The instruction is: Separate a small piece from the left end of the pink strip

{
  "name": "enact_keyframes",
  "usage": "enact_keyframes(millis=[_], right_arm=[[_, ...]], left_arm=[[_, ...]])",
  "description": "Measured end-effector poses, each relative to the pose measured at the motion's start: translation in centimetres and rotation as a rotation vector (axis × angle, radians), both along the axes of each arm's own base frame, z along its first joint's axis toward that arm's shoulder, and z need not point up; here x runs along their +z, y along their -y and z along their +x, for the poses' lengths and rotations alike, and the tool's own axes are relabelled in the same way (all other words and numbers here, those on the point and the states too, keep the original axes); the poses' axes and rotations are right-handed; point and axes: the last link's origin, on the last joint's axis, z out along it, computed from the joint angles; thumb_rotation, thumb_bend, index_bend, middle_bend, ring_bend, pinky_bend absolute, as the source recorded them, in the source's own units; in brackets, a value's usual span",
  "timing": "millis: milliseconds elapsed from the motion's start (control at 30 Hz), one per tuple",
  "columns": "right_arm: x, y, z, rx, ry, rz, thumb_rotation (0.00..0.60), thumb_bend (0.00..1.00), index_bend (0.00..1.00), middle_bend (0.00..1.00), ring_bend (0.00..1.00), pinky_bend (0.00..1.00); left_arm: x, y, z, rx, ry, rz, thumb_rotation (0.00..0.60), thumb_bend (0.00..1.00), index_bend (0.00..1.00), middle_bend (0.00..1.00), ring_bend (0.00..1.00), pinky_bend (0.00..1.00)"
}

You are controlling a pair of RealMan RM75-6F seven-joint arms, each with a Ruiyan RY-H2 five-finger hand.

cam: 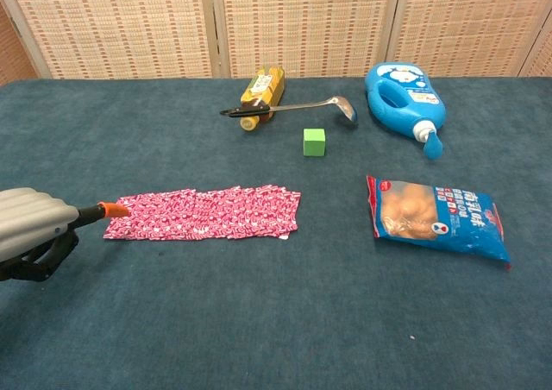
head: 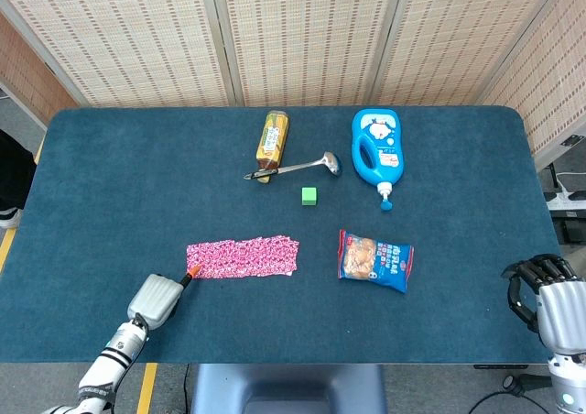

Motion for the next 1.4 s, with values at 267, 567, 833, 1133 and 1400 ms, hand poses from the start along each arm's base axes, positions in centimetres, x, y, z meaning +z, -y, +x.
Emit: enact_keyframes(millis=[267,567,833,1133,1400], right_arm=[[-0.2,0.1,-0.1,-0.006,-0.001,0.016,0.6,0.6,0.56,0.59,0.44,0.35],[-0.3,0.1,-0.1,-0.008,-0.002,0.035,0.6,0.6,0.56,0.59,0.44,0.35],[-0.5,0.1,-0.1,-0.009,-0.003,0.053,0.6,0.6,0.56,0.59,0.44,0.35],[-0.6,0.1,-0.1,-0.011,-0.009,0.058,0.6,0.6,0.56,0.59,0.44,0.35],[-0.8,0.1,-0.1,-0.015,-0.016,0.071,0.6,0.6,0.56,0.59,0.44,0.35]], left_arm=[[-1.1,-0.5,0.1,0.013,-0.008,-0.022,0.6,0.96,0.0,0.7,0.67,0.55],[-1.7,-1.1,-0.7,0.067,-0.052,-0.029,0.6,0.96,0.0,0.7,0.67,0.55],[-1.2,-1.3,-1.8,0.107,-0.111,0.002,0.6,0.96,0.07,0.7,0.67,0.55],[0.0,-1.1,-4.1,0.216,-0.204,0.045,0.6,0.97,0.12,0.7,0.67,0.55],[1.3,-1.3,-5.7,0.307,-0.297,0.127,0.6,0.97,0.12,0.7,0.68,0.57]])
